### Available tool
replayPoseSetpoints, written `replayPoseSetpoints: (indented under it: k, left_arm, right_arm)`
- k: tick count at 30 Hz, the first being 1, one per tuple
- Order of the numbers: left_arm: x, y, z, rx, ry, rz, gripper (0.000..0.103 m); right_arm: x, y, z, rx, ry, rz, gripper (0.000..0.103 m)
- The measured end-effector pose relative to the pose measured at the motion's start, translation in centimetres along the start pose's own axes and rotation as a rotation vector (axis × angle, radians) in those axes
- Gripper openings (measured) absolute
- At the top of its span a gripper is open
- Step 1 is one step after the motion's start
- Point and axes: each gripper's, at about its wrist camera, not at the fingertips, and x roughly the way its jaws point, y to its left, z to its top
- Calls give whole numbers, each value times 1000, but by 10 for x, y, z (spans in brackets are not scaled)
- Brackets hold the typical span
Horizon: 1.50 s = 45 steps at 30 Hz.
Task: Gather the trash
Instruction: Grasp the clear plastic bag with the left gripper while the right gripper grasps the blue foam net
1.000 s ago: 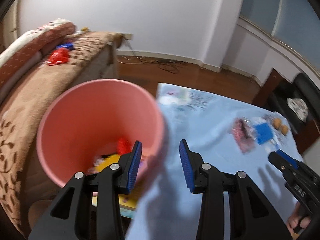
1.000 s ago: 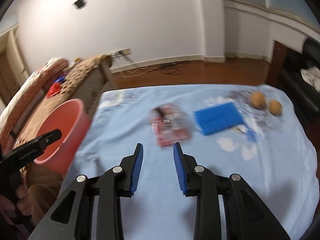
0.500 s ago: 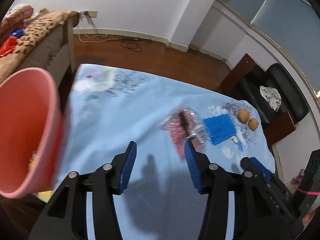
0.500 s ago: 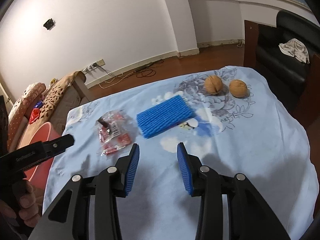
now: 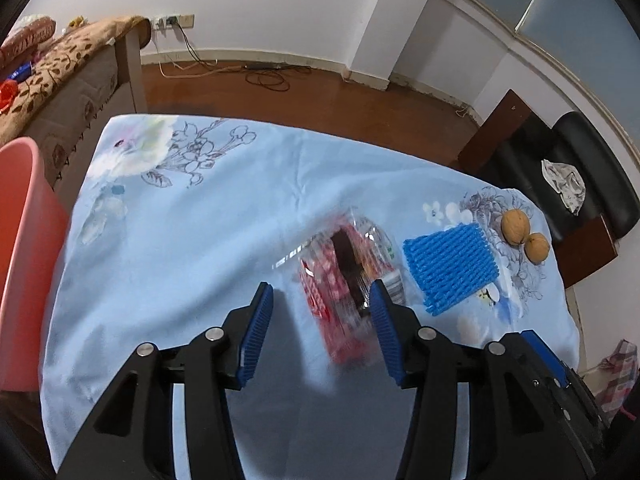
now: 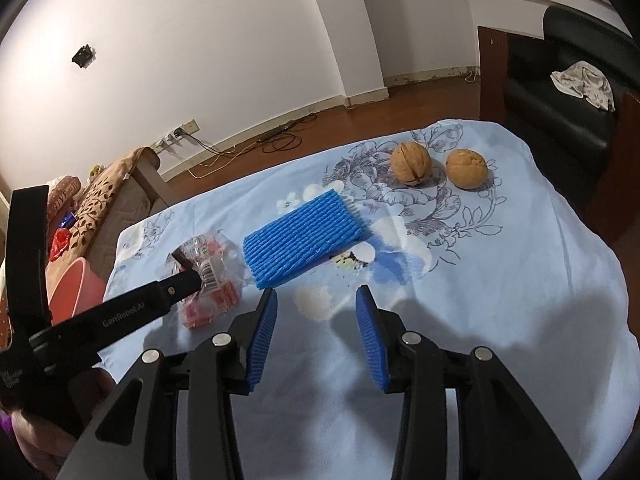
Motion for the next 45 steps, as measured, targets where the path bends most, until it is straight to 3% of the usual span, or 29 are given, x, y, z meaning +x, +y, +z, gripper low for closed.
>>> replayPoseSetpoints:
  k: [2,3,6,9,22,31,33,35,36,40,45]
  left_arm:
    - [0,-1,-3,10,-19,4,49]
    - [0,-1,-4,14,-23,5,38]
    - [0,-1,-6,32,-11,-19,15]
    - [-2,-2,-8,53,-21,-22,8]
    - [-34,26,-12,50,-76,-58,2]
    - [-51,33,-20,58,-108,-68,3]
    - [-52,34,-21,59,-112,-62,3]
    - [-54,36,-22,56,-114,-58,2]
    - [-55,37,-22,54,-115,-55,3]
    - [-60,40,-24,49,-131,-50,3]
    - [-74,46,-26,47,-171,-43,3]
  right_arm:
    - [3,0,1,1,2,0,41]
    - [4,1,1,1,2,1,42]
    - [8,2,2,5,8,3,43]
    - [12,3,3,16,18,7,45]
    - [39,-9,20,172,62,51,49]
    - [54,8,31,137,21,-54,53]
    - [57,14,32,101,3,-89,49]
    - [61,17,33,74,-13,-128,31]
    - [63,16,33,64,-20,-143,29]
    - [66,20,34,47,-23,-117,7]
    - [57,36,30,2,-29,-95,5]
